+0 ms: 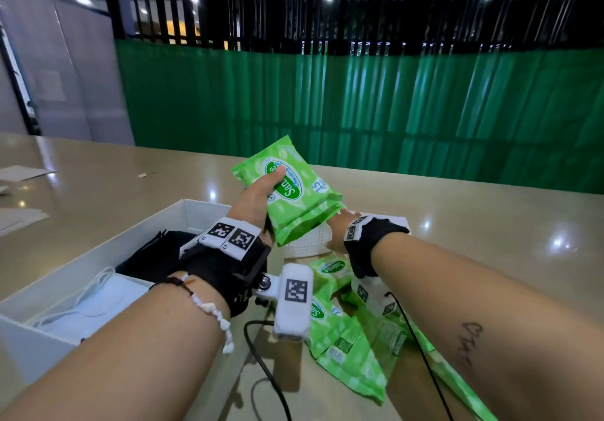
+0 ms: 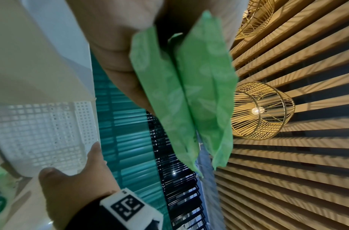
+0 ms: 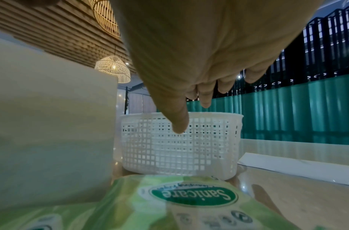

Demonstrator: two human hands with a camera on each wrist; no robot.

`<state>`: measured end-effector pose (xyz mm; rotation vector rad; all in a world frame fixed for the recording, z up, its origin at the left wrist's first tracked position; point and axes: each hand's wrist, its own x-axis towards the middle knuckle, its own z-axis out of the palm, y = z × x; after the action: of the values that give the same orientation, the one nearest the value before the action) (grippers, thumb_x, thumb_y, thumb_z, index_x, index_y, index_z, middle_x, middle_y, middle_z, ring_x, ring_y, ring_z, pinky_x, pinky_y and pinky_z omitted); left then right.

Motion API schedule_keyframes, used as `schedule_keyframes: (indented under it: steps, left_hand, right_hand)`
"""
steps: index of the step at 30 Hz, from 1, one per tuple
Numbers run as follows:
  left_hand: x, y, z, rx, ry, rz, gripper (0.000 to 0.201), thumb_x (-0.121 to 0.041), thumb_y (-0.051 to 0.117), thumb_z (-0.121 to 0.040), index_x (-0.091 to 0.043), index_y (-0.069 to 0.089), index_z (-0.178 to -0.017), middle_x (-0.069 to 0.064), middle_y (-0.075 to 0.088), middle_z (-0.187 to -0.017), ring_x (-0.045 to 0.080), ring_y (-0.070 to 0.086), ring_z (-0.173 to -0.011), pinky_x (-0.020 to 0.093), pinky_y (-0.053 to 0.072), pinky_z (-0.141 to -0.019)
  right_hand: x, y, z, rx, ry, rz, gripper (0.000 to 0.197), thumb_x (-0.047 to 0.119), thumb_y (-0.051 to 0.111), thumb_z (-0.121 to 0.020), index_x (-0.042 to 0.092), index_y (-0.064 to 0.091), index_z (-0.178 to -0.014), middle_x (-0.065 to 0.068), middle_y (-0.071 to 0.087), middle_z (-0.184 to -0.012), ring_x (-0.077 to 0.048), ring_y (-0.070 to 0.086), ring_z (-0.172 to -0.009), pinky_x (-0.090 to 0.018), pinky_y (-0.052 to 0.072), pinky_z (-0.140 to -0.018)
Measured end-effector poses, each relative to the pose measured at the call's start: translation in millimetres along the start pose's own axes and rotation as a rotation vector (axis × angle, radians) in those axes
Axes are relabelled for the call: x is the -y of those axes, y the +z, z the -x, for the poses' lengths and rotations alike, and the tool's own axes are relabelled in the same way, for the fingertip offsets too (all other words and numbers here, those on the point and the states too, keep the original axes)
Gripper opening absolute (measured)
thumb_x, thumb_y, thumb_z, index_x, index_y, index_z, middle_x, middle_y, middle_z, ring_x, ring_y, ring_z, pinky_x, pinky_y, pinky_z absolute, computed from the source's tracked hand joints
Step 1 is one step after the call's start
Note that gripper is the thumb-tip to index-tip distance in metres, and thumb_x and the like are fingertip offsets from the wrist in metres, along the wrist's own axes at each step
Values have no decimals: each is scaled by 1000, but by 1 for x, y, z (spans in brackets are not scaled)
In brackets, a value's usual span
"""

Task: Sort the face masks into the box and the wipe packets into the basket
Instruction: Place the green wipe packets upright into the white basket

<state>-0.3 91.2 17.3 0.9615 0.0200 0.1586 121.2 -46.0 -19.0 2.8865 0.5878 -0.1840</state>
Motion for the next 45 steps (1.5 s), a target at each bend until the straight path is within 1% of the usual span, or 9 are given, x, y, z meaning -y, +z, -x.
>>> schedule_keyframes:
  steps: [8, 13, 17, 22, 29, 36, 39, 42, 45]
  left_hand:
    - [5, -6, -7, -4, 5, 13, 41, -25, 66, -84, -7, 59, -120, 22, 68, -109, 39, 66, -100, 61, 47, -90]
    - [7, -9, -10, -12, 3, 11, 44, -25, 68, -82, -7, 58, -120, 22, 68, -109, 40, 66, -100, 63, 46, -90]
    - [7, -9, -9, -23, 4, 32, 54, -26, 72, -76, -7, 55, -124, 22, 67, -110, 41, 66, -99, 65, 46, -88]
    - [7, -7, -9, -24, 5, 32, 51, -26, 71, -79, -6, 55, -124, 22, 67, -110, 41, 66, -98, 65, 47, -86]
    - [3, -1, -1, -46, 7, 1, 57, -27, 73, -73, -10, 56, -124, 19, 68, -111, 37, 67, -98, 62, 50, -83]
    - [1, 18, 17, -35, 11, -196, 87, -43, 85, -53, -14, 52, -127, 15, 67, -115, 36, 68, -96, 58, 51, -84]
    - [-3, 41, 33, 51, 29, -280, 75, -39, 81, -63, -11, 52, -127, 15, 68, -113, 34, 69, -95, 52, 55, -78]
    - [-8, 64, 53, 137, 64, -404, 105, -46, 89, -47, -10, 44, -134, 16, 64, -119, 35, 68, -96, 54, 54, -81]
    - [-9, 76, 77, 260, 104, -470, 87, -31, 81, -56, -7, 45, -131, 16, 66, -115, 33, 69, -95, 51, 56, -78]
  right_hand:
    - [1, 20, -26, -169, 28, 75, 68, 35, 59, -83, 23, 30, -143, -3, 24, -152, -26, 23, -138, -40, 18, -113]
    - [15, 26, -41, 26, 129, 141, 71, 34, 48, -96, 22, 2, -149, -3, 0, -158, -25, 3, -145, -42, 11, -114]
    - [12, 23, -35, -100, 39, 91, 58, 27, 52, -92, 17, 29, -144, -7, 31, -150, -27, 29, -138, -41, 21, -114]
    - [-7, 28, -21, -217, -104, -31, 16, 12, 43, -91, 14, 57, -99, -11, 54, -108, -27, 54, -93, -33, 44, -80]
    - [-69, -3, 63, -458, -7, -114, 18, 22, 45, -95, 16, 59, -105, -9, 56, -109, -32, 58, -94, -29, 35, -66]
    - [-121, -4, 175, -308, 87, -283, 37, 27, 51, -95, 9, 53, -127, -11, 55, -132, -27, 50, -121, -35, 40, -99]
    - [-125, 4, 215, -256, -12, -138, 23, 29, 54, -92, 15, 62, -108, -3, 66, -109, -22, 60, -102, -33, 47, -84]
    - [-120, 12, 247, -234, -154, -103, 19, 31, 55, -91, 17, 65, -101, 5, 66, -93, -9, 56, -82, -28, 44, -73]
    - [-114, 20, 268, -200, -266, -196, 15, 34, 59, -89, 24, 66, -96, 16, 62, -84, -5, 56, -77, -28, 46, -70]
